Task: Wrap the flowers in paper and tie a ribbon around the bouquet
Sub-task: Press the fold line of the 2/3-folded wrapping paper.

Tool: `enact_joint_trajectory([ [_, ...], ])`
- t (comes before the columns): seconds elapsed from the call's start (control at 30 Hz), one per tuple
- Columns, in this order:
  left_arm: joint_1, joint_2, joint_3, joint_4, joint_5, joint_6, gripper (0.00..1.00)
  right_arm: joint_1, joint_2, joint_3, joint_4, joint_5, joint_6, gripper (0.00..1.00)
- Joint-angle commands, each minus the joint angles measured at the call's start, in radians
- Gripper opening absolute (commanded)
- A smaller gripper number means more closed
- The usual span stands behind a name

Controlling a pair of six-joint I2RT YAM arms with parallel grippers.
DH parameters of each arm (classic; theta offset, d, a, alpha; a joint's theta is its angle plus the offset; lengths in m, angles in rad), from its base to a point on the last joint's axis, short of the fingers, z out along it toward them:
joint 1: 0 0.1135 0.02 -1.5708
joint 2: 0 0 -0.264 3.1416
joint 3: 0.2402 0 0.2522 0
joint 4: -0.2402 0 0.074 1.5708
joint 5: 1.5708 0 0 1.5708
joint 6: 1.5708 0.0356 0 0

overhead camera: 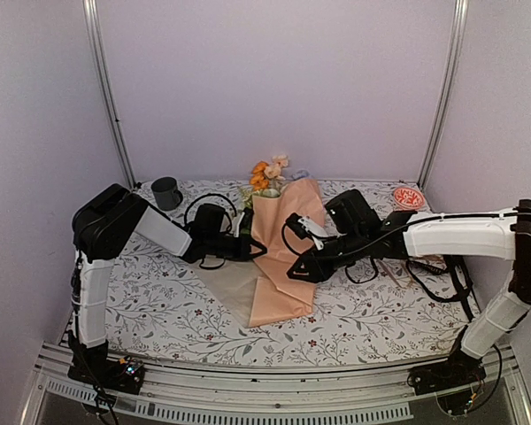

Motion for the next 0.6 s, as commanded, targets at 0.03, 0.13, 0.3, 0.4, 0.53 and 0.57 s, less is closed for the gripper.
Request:
enact_joint_trajectory([
  [0.03,0.018,0.021,-0.013,0.01,0.009,0.002,0.0,-0.033,0.187,-0.01,0.115,-0.135,0.07,0.2],
  [0.13,0.021,0.023,-0.013,0.009,0.01,0.0,0.0,-0.03,0.242,-0.045,0.128,-0.136,0.086,0.06],
  [0.3,0.029,0.027,-0.009,0.003,0.009,0.005,0.0,-0.005,0.265,-0.136,0.116,-0.09,0.081,0.01],
  [0.4,0.036,0.029,-0.005,0.0,0.008,0.005,0.0,-0.001,0.27,-0.183,0.095,-0.061,0.083,0.01],
  [0.53,0.044,0.031,0.009,-0.014,0.011,0.011,0.0,-0.001,0.263,-0.233,0.091,-0.045,0.1,0.01],
  [0.57,0.045,0.032,0.014,-0.025,0.01,0.017,0.0,-0.001,0.262,-0.238,0.09,-0.046,0.103,0.01],
])
